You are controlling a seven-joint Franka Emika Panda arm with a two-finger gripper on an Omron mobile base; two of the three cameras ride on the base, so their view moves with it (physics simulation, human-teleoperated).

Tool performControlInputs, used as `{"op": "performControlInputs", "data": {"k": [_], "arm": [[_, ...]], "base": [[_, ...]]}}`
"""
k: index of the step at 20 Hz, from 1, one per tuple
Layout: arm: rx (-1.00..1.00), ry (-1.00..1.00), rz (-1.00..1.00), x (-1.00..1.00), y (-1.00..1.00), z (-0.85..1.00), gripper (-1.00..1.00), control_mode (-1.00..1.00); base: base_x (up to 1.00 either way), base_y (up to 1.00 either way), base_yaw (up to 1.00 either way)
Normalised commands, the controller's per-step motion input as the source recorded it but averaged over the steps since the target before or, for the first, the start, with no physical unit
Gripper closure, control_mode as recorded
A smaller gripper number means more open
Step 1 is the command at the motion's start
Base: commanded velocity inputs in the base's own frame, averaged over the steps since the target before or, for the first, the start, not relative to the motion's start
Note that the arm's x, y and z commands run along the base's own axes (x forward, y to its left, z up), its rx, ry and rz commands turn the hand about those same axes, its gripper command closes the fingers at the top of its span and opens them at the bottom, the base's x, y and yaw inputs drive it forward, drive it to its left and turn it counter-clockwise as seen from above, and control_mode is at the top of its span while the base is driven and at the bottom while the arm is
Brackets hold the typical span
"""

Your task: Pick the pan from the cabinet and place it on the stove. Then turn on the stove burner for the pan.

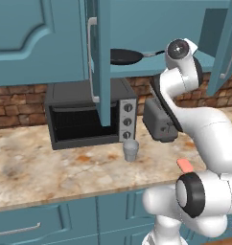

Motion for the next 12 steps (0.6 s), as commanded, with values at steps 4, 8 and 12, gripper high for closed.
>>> {"op": "performControlInputs", "data": {"k": [4, 8, 12], "arm": [[-0.06, 0.0, 0.0, 0.58, -0.37, -0.17, -1.0, -1.0], [-0.07, 0.05, -0.06, 0.41, -0.35, -0.09, -1.0, -1.0], [-0.06, 0.12, -0.21, 0.06, -0.41, -0.1, -1.0, -1.0]], "base": [[0.0, 0.0, 0.0], [0.0, 0.0, 0.0], [0.0, 0.0, 0.0]]}}
